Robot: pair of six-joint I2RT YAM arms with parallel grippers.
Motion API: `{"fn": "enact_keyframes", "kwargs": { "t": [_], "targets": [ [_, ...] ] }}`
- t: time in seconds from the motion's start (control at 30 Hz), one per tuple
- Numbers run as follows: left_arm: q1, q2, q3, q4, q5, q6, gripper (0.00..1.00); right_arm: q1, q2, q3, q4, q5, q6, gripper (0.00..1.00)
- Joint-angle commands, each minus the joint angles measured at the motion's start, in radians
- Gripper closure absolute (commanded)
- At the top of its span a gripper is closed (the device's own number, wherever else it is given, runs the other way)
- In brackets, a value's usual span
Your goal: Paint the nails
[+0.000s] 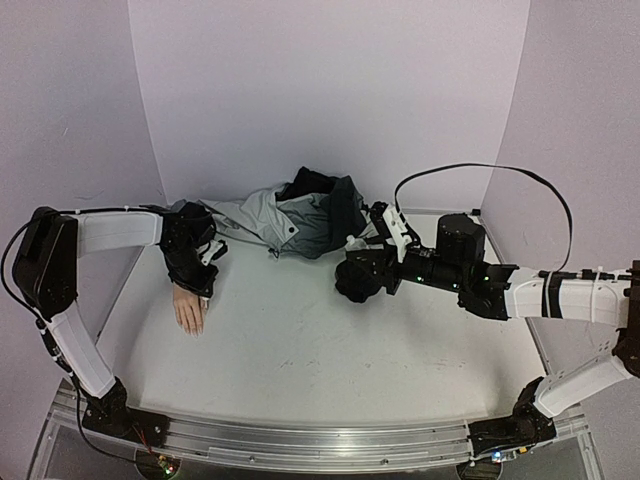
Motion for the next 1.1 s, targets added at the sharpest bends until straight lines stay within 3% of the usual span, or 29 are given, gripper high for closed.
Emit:
{"fn": "enact_keyframes", "kwargs": {
  "t": [0.0,0.5,1.07],
  "targets": [
    [0.008,0.019,0.058,0.018,-0.021,0.007,1.0,0.006,-0.005,0.018,0.063,-0.008,0.005,1.0],
    [0.008,0.065,0.055,-0.001,-0.108,0.005,1.0,0.006,-0.004,0.018,0.061,-0.009,0.005,1.0],
    [-0.014,0.038,0.009,-0.019,-0.033,0.025,1.0,0.006,-0.015,0.018,0.06,-0.013,0.006,1.0]
  ]
}}
